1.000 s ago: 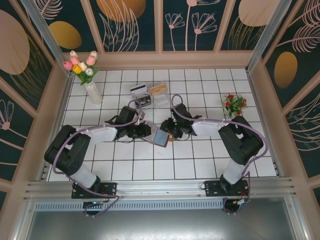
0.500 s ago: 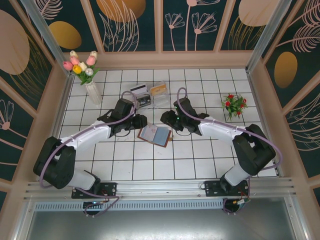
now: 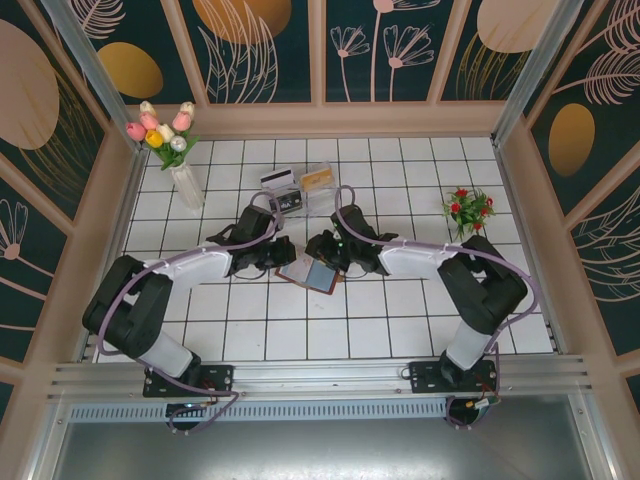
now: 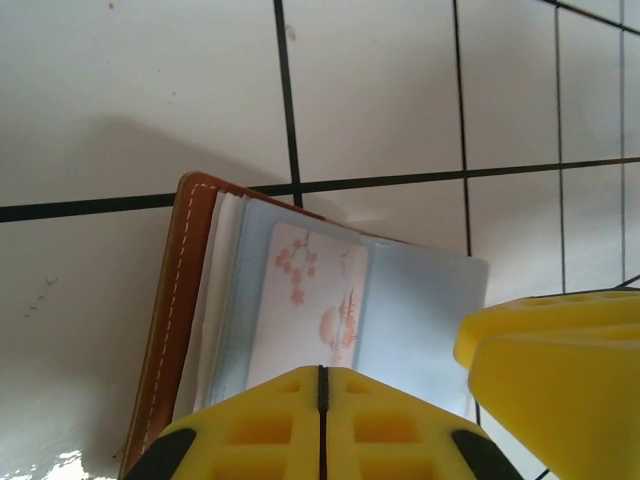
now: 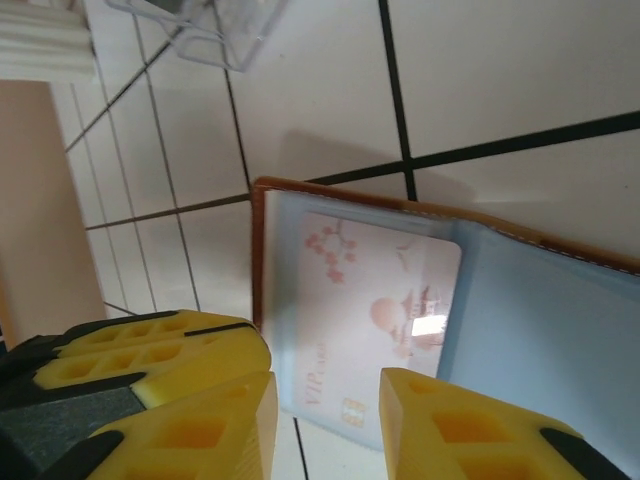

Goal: Take the credit cards out of the card holder

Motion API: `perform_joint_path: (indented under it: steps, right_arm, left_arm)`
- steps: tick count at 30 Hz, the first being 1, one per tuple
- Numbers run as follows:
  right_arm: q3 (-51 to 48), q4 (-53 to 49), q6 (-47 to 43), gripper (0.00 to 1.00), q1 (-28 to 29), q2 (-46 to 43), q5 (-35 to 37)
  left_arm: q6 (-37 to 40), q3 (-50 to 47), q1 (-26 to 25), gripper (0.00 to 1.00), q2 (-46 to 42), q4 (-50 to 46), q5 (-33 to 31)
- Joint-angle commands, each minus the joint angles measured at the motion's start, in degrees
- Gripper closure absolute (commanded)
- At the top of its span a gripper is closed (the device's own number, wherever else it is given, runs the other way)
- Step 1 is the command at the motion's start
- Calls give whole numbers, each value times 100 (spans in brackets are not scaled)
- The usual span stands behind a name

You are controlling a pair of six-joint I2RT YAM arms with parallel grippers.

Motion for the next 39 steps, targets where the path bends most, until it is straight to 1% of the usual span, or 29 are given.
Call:
perform_joint_path:
  steps: [1, 5, 15, 22, 29, 39]
  right_arm:
    - [105, 180, 228, 67, 26, 197, -129]
    - [86, 157, 241, 68, 30, 295, -130]
    - [97, 156, 234, 73, 22, 527, -226]
    - [108, 200, 236, 73, 14, 631, -288]
    - [203, 221, 88, 76, 13, 800, -484]
    - [215, 175, 7, 79, -5, 886, -498]
  left_arm:
    - [49, -6, -23, 93, 111, 120, -36]
    - [179, 66, -24, 94, 220, -57, -222]
    - [128, -121, -23, 95, 380, 10, -319]
    - [-15, -415, -19, 94, 339, 146, -459]
    - [-22, -518, -17, 94, 363, 178, -489]
    - [-13, -539, -23, 93, 389, 168, -498]
